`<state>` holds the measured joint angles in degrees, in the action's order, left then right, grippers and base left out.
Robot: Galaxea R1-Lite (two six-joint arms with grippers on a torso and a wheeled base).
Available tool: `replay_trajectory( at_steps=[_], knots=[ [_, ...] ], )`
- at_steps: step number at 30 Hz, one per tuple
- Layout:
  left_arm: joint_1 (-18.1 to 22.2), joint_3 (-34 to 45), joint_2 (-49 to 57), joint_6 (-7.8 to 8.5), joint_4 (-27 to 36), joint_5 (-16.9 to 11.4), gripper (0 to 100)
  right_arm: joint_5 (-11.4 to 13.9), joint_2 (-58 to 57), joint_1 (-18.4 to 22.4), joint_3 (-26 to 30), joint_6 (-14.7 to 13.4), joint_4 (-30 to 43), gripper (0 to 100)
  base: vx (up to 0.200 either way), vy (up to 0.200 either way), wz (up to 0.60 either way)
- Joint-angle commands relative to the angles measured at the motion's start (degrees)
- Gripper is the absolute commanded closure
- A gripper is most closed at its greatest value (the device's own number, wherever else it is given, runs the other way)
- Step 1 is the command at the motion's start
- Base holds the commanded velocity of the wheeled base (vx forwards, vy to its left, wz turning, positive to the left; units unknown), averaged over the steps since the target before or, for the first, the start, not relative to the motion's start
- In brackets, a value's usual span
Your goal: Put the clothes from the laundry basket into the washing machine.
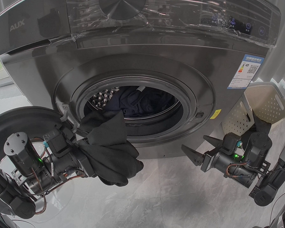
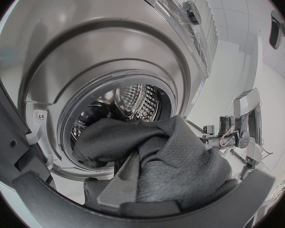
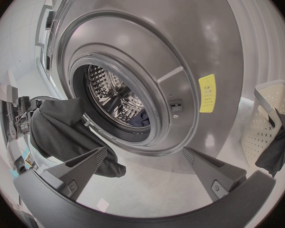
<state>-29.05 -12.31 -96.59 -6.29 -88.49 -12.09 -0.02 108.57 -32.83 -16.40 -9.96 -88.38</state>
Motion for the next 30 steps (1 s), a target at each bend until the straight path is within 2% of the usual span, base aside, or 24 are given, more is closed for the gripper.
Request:
replay_trajectory(
  at_steps=[1, 5, 7, 13, 24, 30],
  knots=[
    [-0.13, 0.1, -0.8, -0.04, -0.01, 0.05, 100, -0.06, -0.11, -0.83, 0.58, 0.03, -0.04, 0, 0.0, 0.0, 0.0],
    [-1.36, -0.87, -1.15, -0.04, -0.1, 0.14, 100, -0.06, -0.11, -1.36, 0.66, 0.03, -0.04, 0, 0.0, 0.0, 0.0],
    [-3.56, -2.28, -1.68, -0.21, -0.1, 0.58, 100, -0.06, -0.73, -2.41, 0.66, -0.06, -0.04, 0, 0.0, 0.0, 0.0],
    [-6.63, -11.07, -9.85, -0.21, -0.1, 1.02, 100, -0.33, -1.34, -4.96, 0.93, -0.24, 0.05, 0, 0.0, 0.0, 0.0],
    [-4.61, -23.9, -23.12, -0.04, -0.1, 4.97, 100, -0.59, -0.99, -6.72, 1.02, -0.41, 0.05, 0, 0.0, 0.0, 0.0],
    [-3.21, -37.08, -31.56, -0.39, 0.25, 7.79, 100, -0.5, -0.9, -6.72, 1.02, -0.41, 0.05, 0, 0.0, 0.0, 0.0]
  ],
)
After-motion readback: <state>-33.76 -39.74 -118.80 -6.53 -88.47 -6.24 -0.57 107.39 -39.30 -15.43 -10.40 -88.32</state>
